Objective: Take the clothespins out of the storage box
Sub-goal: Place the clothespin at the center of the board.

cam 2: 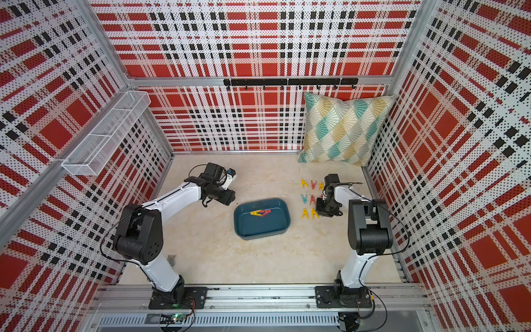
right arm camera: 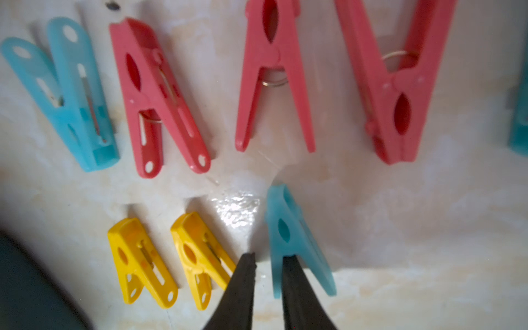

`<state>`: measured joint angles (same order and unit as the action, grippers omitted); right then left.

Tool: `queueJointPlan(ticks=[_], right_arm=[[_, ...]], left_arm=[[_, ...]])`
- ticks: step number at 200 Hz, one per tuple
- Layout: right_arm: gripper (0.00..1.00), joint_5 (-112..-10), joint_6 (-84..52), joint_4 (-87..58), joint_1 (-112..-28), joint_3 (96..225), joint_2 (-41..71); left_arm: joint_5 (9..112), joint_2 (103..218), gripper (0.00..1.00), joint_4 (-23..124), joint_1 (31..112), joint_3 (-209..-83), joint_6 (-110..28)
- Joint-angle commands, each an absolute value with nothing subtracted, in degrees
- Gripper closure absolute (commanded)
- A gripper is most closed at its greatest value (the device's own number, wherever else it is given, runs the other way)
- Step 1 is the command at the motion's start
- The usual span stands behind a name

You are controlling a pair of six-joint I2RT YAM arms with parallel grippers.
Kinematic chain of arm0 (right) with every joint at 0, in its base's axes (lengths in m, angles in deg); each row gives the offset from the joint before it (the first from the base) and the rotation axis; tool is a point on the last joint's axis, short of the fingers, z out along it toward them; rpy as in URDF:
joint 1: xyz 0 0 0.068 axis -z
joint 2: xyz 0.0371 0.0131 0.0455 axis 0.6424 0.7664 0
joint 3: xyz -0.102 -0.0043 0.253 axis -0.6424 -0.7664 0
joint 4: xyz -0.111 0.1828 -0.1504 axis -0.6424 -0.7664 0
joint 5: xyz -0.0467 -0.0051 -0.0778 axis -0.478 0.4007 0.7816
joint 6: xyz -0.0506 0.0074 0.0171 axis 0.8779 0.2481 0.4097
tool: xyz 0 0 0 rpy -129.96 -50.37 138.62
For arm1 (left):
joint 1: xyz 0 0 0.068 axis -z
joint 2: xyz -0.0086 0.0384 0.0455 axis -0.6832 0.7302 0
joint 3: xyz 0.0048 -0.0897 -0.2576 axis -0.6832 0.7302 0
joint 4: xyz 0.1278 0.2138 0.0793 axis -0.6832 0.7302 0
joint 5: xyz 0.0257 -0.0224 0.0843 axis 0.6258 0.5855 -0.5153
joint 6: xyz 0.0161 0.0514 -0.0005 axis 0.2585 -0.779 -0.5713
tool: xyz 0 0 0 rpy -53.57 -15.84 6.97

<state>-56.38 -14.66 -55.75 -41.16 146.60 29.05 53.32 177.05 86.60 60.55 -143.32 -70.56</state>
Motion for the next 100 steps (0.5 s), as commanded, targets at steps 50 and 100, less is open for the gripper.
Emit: queueJointPlan(ticks=[50,100], right_arm=[[0.66,-57.06,-15.33,-63.53,-40.94,151.61,20.86],[0.60,-58.65,-16.62,-67.78,-45.59,156.89,14.32]], left_arm=[[53.78,174.99,0.37,86.72,60.67,-144.13,-71.14],[53.69,175.26,0.37,86.67,60.66,-144.06,-71.14]])
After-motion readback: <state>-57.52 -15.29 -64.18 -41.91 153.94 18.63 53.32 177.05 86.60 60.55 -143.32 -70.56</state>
